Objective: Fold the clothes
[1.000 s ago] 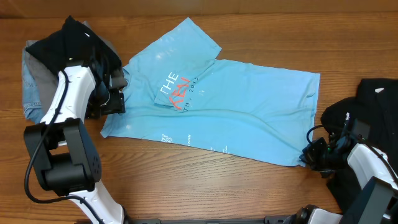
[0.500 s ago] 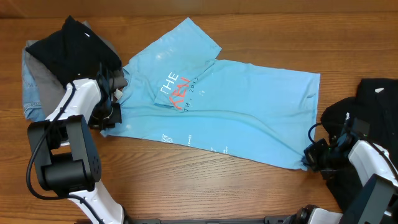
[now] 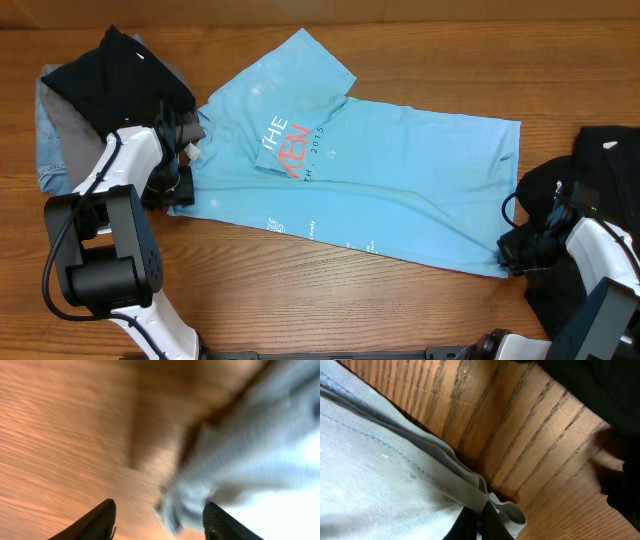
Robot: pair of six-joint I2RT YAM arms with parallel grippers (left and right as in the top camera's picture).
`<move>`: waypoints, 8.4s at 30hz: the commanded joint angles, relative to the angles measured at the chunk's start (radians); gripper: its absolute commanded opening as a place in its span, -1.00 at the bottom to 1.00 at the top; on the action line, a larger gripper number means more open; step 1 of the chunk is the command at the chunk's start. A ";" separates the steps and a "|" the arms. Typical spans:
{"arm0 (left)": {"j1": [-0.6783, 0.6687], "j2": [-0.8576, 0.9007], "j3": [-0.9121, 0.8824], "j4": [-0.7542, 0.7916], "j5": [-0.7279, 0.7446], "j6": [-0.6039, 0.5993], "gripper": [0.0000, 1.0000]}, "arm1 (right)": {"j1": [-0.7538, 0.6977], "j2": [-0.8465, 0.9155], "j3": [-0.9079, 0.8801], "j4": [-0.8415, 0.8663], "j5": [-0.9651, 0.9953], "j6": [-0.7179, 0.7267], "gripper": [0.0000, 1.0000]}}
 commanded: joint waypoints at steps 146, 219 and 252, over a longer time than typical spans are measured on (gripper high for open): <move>0.148 -0.052 0.096 0.032 0.100 0.127 -0.14 | 0.002 0.003 0.029 -0.017 0.213 0.005 -0.89; 0.019 -0.058 0.009 0.111 0.567 0.122 0.10 | 0.109 -0.062 0.118 0.032 -0.226 -0.286 0.18; -0.330 0.045 0.019 0.417 0.482 -0.089 -0.28 | 0.109 -0.062 0.117 0.026 -0.240 -0.292 0.17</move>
